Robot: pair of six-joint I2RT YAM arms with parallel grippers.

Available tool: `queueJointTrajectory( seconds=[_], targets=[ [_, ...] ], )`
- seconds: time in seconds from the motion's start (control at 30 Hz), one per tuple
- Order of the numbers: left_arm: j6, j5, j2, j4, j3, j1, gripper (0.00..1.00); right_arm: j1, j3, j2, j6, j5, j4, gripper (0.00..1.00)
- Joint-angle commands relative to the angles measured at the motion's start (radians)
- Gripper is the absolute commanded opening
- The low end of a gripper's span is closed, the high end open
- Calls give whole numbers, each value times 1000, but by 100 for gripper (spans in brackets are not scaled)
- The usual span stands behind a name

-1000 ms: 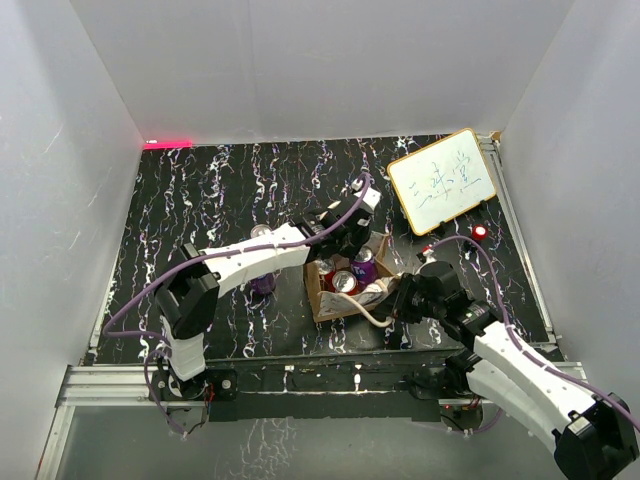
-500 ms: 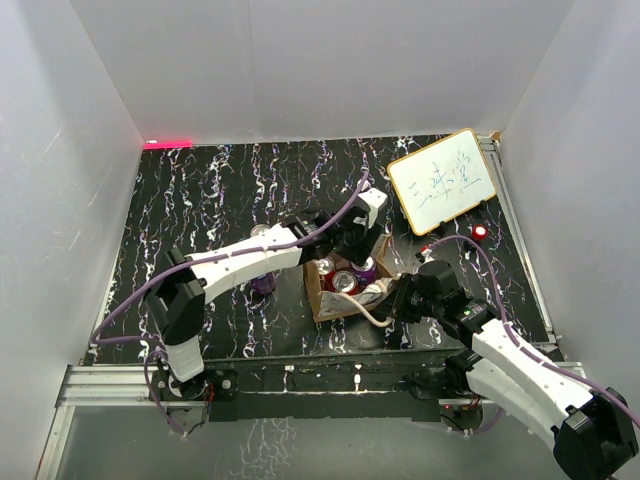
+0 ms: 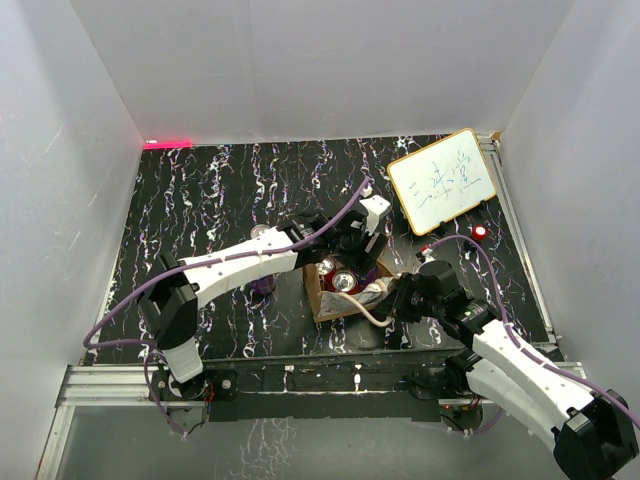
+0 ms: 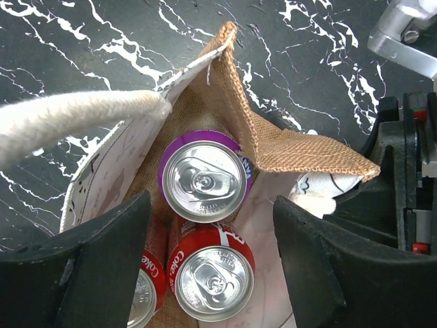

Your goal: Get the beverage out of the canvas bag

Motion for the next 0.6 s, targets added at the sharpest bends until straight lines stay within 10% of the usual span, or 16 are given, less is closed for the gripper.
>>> queueJointTrajectory(
  seconds=[0.0,0.57],
  targets=[
    [27,-24,26,8,2,-12,71,-1,19,-19,-7,12,38,14],
    [59,-223,191,42,1,-82,68,-1,15,-17,-10,15,35,14]
  ],
)
